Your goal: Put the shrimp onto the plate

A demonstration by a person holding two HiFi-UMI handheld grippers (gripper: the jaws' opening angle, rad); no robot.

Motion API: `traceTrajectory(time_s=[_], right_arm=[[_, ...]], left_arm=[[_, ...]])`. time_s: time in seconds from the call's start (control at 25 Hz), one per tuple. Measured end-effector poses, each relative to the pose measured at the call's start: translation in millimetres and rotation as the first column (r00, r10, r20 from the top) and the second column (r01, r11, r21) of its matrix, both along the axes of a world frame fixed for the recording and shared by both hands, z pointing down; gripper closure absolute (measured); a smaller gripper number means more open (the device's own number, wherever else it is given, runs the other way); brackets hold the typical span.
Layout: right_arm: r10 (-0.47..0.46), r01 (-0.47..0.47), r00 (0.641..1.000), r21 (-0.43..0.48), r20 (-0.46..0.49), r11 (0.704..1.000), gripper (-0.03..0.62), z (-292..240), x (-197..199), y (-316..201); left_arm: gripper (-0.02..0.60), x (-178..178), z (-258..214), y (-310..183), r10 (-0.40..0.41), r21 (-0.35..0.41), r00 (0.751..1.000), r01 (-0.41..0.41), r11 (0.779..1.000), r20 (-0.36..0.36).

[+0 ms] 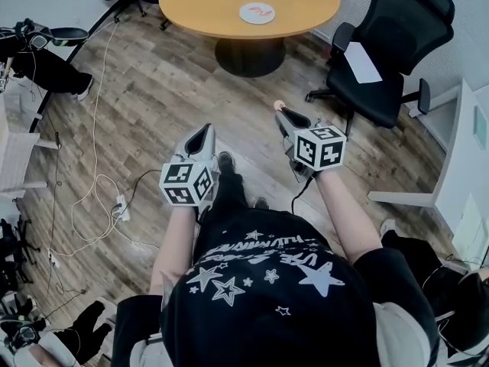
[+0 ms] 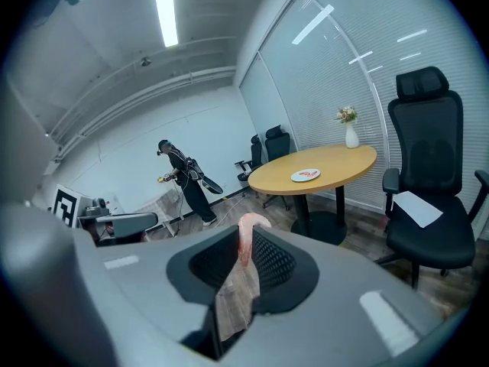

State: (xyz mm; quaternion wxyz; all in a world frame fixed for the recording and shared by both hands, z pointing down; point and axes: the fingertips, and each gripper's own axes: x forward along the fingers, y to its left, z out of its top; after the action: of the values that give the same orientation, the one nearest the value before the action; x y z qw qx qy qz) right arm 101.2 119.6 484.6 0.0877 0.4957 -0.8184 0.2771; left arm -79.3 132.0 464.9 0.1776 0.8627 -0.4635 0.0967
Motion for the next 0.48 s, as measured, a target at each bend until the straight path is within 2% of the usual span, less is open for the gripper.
traceTrajectory(time_s=[0.48], right_arm=[[0.068, -0.068, 0.998, -0.051, -0.014, 0.996, 0.537, 17.1, -4.6, -111.7]], left_arm=[[0.58, -6.8, 13.0, -127.3, 0.066, -0.033, 0.998, -0.067, 0.997, -0.017]])
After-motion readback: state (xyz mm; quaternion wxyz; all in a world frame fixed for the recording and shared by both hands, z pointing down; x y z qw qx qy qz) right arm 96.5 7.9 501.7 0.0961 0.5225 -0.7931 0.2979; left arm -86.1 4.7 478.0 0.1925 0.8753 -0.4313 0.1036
